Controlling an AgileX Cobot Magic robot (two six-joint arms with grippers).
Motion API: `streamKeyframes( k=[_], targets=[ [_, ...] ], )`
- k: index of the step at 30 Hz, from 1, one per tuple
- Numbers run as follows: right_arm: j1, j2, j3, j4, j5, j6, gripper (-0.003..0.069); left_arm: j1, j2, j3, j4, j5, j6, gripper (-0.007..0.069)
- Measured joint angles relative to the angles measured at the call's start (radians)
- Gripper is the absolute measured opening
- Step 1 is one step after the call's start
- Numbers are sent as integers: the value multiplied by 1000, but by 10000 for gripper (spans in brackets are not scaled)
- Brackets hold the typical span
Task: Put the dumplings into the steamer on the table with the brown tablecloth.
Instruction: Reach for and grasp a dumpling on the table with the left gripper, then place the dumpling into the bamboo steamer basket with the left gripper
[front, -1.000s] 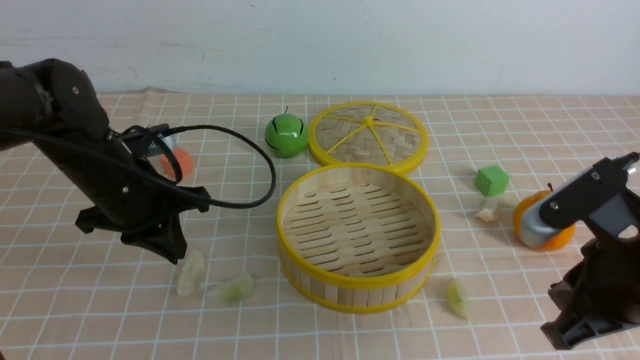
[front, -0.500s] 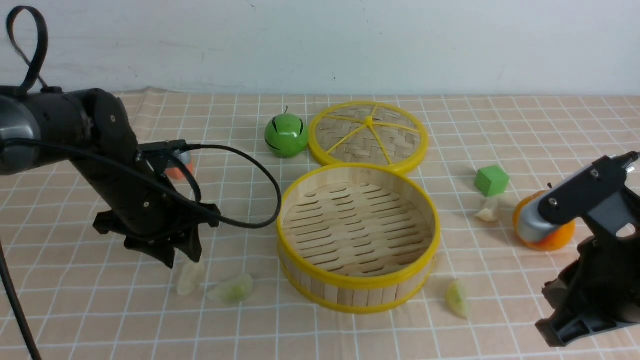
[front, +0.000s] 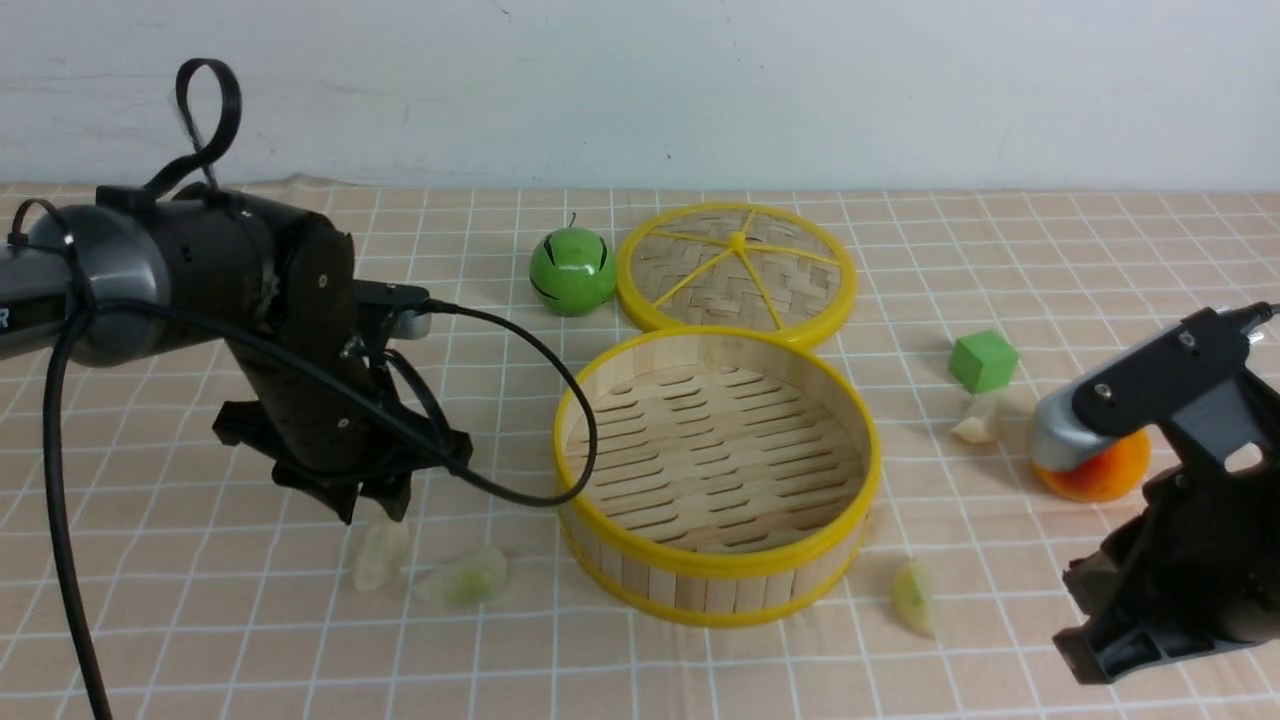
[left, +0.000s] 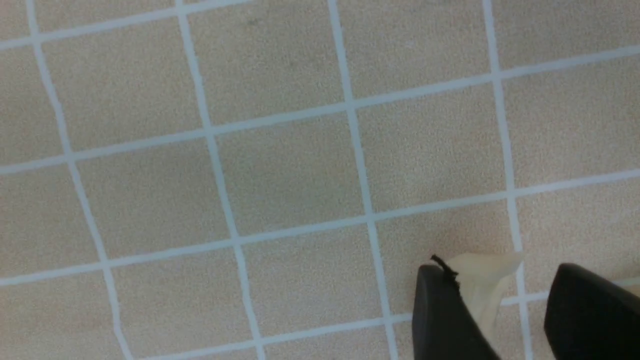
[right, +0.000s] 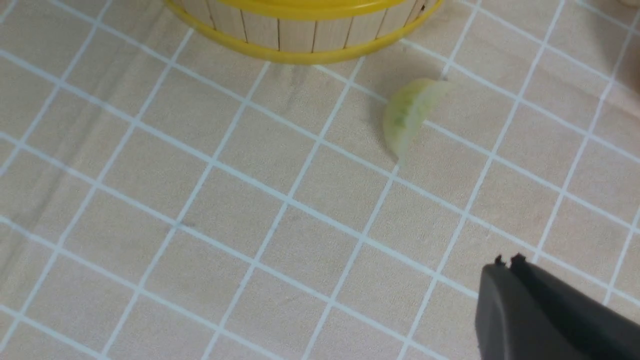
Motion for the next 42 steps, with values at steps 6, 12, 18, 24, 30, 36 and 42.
streamKeyframes(
  k=[6, 12, 18, 24, 30, 36, 42],
  targets=[
    [0, 0, 0, 33, 7, 0, 3, 0, 0, 0, -35, 2, -1, 320],
    [0, 0, 0, 55, 10, 0, 11, 0, 24, -2, -43, 12, -1, 341],
    [0, 0, 0, 76, 10, 0, 14, 0, 76, -5, -42, 44, -5, 263],
    [0, 0, 0, 89, -4, 0, 15, 0, 75, -21, -43, 57, -5, 209],
    [0, 0, 0, 93, -22, 0, 22, -6, 33, -145, -112, 109, 7, 209],
    [0, 0, 0, 104, -35, 0, 29, -93, 20, -326, -238, 91, 42, 209],
    [0, 0, 0, 118, -40, 0, 34, -209, 107, -390, -218, -31, 42, 209]
  ],
)
